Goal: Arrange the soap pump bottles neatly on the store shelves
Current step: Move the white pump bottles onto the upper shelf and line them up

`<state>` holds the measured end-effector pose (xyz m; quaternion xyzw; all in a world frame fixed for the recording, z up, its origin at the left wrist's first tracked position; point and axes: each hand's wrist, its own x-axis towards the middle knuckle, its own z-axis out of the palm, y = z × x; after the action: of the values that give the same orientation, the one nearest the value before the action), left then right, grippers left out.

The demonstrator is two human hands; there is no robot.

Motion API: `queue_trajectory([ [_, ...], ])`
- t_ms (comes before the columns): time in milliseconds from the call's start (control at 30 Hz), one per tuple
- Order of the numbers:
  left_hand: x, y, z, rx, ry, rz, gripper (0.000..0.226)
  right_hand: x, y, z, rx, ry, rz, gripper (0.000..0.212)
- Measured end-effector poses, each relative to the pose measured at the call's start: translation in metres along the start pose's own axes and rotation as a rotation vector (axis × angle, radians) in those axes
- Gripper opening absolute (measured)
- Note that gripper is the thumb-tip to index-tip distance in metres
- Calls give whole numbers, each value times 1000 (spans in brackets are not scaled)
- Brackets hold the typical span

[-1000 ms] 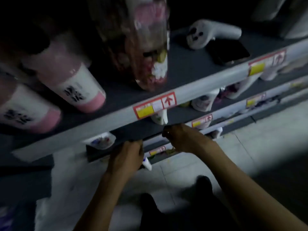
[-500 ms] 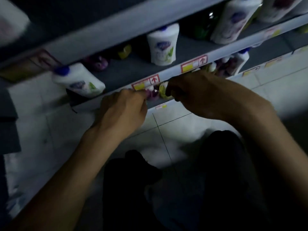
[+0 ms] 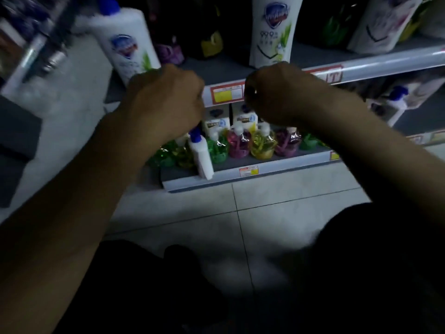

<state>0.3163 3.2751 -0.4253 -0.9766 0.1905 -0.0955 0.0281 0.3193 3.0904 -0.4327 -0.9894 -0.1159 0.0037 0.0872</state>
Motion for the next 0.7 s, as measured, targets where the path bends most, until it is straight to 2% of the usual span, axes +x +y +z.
queue_trajectory([
  [100, -22, -10, -26, 27, 116, -41, 20, -12, -24, -11, 8, 101, 1, 31],
  [200, -49, -9, -48, 18, 160, -117, 21, -29, -39, -18, 23, 213, -3, 27],
  [367, -69, -15, -56, 21, 195, -135, 23, -48, -55, -29, 77, 283, -6, 23],
  [567, -40, -25, 0, -87, 269, -251, 23, -10, -53, 9, 273, 305, -119, 21],
  [700, -24, -35, 58, -129, 151, -358, 19, 17, -40, 45, 233, 198, -162, 25],
])
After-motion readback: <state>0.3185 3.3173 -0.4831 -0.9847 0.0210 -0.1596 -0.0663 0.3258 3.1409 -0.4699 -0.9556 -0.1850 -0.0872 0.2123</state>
